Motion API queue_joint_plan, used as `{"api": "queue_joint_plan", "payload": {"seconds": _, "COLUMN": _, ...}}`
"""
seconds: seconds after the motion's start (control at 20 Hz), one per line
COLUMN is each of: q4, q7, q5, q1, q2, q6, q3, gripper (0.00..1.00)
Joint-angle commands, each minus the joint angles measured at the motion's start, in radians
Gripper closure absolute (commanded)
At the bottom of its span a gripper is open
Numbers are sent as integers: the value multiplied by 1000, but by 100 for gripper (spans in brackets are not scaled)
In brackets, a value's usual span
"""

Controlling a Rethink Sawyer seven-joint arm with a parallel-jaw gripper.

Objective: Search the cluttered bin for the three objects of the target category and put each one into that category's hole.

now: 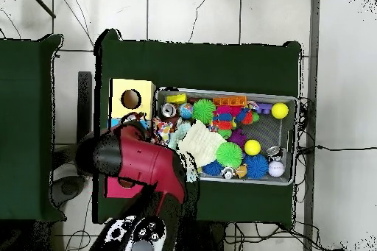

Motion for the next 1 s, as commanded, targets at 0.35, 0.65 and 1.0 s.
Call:
{"api": "queue_joint_plan", "payload": {"seconds": 0.35, "q4": 89, "q7": 47, "q5": -40, "q1": -146, "q2": -38, "q6": -61, "q3": 146, "gripper": 0}}
{"api": "queue_joint_plan", "payload": {"seconds": 0.65, "q4": 167, "q7": 68, "q5": -55, "q1": -204, "q2": -5, "q6": -198, "q3": 236, "gripper": 0}}
{"api": "queue_joint_plan", "payload": {"seconds": 1.0, "q4": 211, "q7": 68, "q5": -84, "q1": -262, "q2": 36, "q6": -276, "q3": 300, "gripper": 0}}
